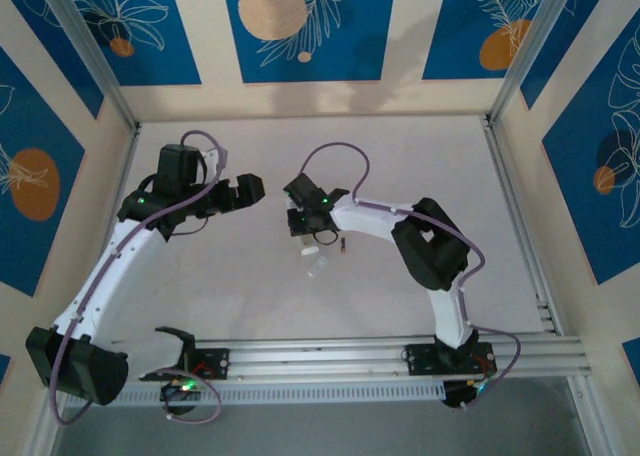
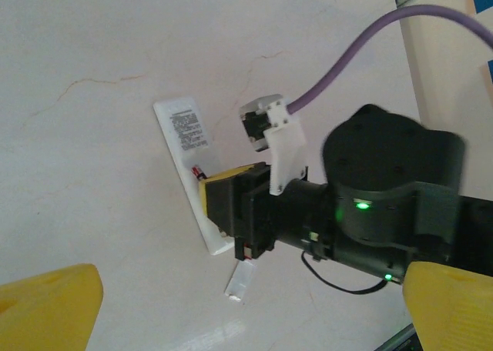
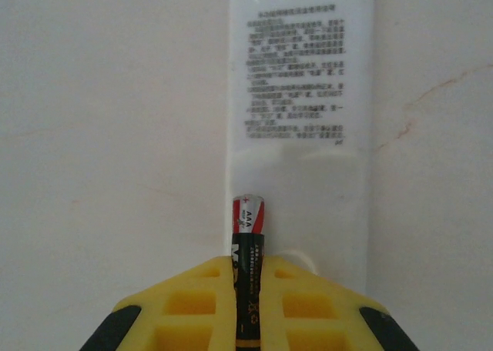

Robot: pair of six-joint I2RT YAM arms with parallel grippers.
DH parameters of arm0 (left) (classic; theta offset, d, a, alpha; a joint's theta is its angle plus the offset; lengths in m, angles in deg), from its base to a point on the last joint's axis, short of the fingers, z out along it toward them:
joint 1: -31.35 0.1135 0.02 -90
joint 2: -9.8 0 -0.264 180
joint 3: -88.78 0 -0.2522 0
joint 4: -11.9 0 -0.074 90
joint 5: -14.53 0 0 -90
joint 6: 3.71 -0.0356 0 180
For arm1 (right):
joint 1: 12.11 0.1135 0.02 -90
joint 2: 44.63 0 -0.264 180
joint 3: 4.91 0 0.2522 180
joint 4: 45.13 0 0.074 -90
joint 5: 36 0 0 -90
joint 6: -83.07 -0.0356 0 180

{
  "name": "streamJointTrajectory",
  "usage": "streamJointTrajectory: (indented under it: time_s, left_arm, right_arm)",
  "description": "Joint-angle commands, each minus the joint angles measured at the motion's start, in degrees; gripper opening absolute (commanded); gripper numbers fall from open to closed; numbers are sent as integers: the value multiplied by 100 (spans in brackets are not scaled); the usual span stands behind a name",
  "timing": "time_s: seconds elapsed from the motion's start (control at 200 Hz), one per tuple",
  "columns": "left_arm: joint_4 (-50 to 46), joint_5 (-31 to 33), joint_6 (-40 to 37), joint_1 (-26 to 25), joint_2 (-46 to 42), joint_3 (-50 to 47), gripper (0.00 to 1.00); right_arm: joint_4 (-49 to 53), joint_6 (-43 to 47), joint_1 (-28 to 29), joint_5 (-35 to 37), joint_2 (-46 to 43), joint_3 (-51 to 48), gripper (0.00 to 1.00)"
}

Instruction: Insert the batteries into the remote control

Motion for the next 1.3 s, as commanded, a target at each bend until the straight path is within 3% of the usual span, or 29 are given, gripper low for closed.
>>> streamJointTrajectory:
  time_s: [0.0,0.355,0.53,1.295]
  left_arm:
    - [-37,-135,-75,81,-102,-48,100]
    - [38,-146,-34,92,-131,-81,100]
    - [3,-155,-34,101,-147,-79,100]
    - [130,-269,150,109,-202,-207,100]
  right_arm:
    - [226,-164,46,253,14,-26,10]
    - [136,-25,160,39,-72,-225,14]
    - [262,-69,206,187,-138,-297,22]
    - [709,-34,233,331,-850,-173,21]
